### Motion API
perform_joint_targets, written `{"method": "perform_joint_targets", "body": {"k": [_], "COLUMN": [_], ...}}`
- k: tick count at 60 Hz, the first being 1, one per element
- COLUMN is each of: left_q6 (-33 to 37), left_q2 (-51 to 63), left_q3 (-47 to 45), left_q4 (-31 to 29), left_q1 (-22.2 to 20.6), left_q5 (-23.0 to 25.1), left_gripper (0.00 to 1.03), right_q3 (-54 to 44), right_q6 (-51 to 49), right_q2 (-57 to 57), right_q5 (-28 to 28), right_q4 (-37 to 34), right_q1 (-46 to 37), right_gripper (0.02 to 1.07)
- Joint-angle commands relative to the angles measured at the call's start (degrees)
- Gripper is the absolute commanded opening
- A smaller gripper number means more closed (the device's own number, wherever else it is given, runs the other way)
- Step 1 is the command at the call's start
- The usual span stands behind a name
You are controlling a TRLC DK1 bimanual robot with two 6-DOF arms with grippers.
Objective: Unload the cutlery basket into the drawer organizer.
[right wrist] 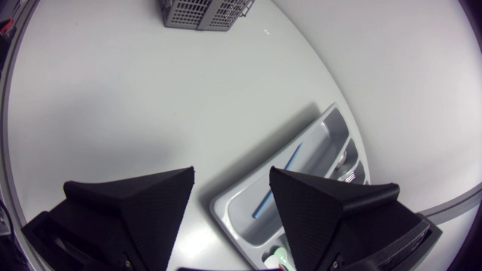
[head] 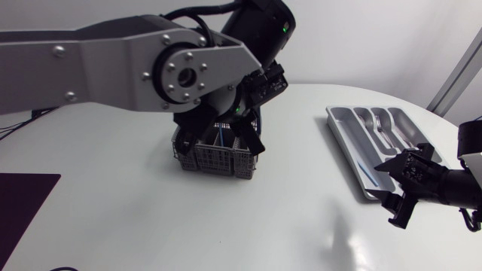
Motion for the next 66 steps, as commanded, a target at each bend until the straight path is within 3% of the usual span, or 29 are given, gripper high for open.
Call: {"method": "perform_joint_targets", "body": {"k": [1,14,28,50,61,66], "left_q6": [1.63,-2.15,-13.67,-29.57,-33.97,-34.58], "left_q2": [-3.98,-7.40,-3.10,8.77,13.08,14.39], "left_q3": [-1.21,-0.95,1.87,10.13,13.99,15.22], "left_q4": [0.73,-0.86,-3.67,-7.62,-10.44,-11.49], "left_q1": [-0.22,0.05,1.19,4.35,5.58,6.02], "left_q5": [-1.38,1.34,11.01,27.53,34.04,35.79], "left_gripper": [0.04,0.03,0.03,0.03,0.03,0.03], "right_q3": [1.48,6.58,12.03,11.94,11.59,11.94], "right_q6": [6.01,20.87,36.60,46.53,48.02,48.37], "right_q2": [-2.92,-9.25,-10.74,-4.76,0.77,2.80], "right_q5": [-0.78,-2.27,-2.01,2.12,4.32,5.29], "right_q4": [-1.91,-8.06,-10.17,-1.64,3.10,4.86], "right_q1": [2.33,11.55,20.78,29.92,33.53,34.84], "right_gripper": [0.75,0.75,0.75,0.75,0.74,0.61]}}
